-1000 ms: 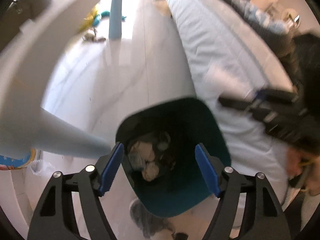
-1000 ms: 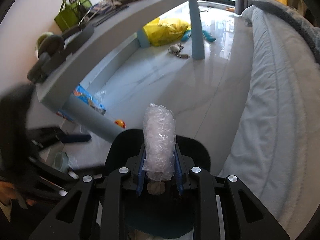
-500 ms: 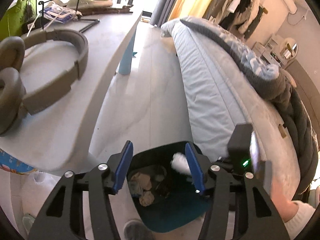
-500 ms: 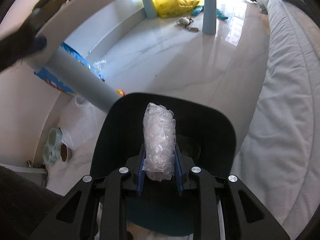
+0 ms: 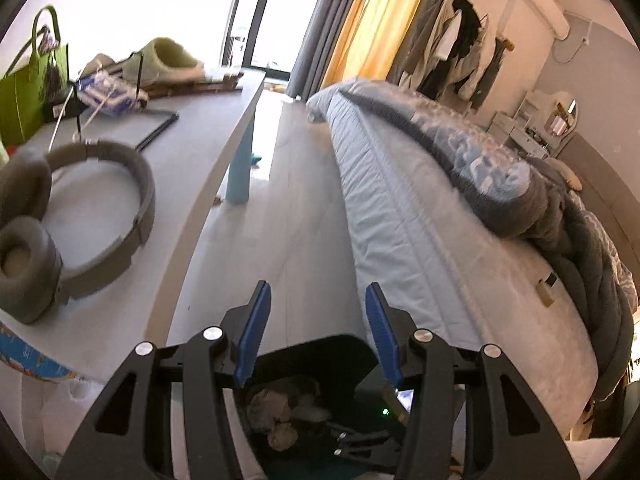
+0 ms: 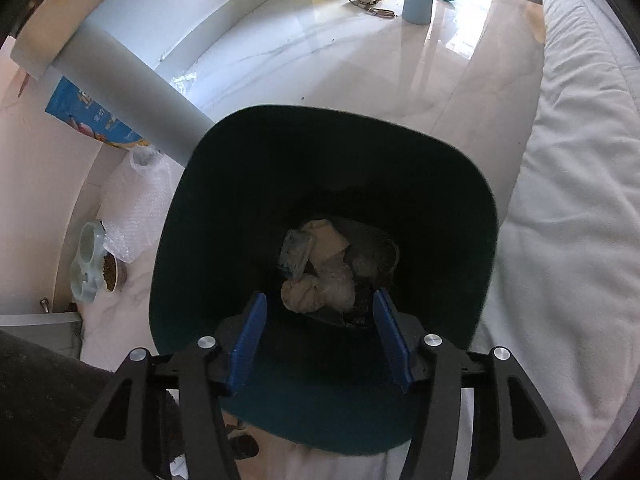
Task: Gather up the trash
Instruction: 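Open the left gripper then the right gripper over the bin, then raise both open grippers from the bin back toward the bed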
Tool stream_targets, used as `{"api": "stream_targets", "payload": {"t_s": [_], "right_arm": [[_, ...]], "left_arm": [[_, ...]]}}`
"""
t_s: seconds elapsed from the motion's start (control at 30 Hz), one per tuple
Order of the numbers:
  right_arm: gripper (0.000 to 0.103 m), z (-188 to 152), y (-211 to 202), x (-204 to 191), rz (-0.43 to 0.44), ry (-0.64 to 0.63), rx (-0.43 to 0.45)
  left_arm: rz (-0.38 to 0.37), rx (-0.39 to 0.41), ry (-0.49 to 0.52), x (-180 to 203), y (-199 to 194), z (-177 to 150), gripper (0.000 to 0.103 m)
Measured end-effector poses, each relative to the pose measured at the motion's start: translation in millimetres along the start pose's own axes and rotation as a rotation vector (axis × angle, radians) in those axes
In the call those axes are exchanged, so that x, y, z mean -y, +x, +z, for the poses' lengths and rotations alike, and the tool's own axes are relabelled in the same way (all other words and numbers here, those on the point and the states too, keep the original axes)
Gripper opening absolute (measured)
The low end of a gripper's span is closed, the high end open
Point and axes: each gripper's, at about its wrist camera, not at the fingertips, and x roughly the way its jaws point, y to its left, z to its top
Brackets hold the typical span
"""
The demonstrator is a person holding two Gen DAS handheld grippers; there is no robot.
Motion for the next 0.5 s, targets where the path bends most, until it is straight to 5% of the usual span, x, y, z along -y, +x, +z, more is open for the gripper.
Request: {"api": "stream_targets", "payload": {"t_s": [0.5], "right_arm": [[0.057,-6,-94,4,0.043,-0.060,0.255]], "left_arm": [[-0.007,0.116,0.048,50,-13,23,0.061]]}}
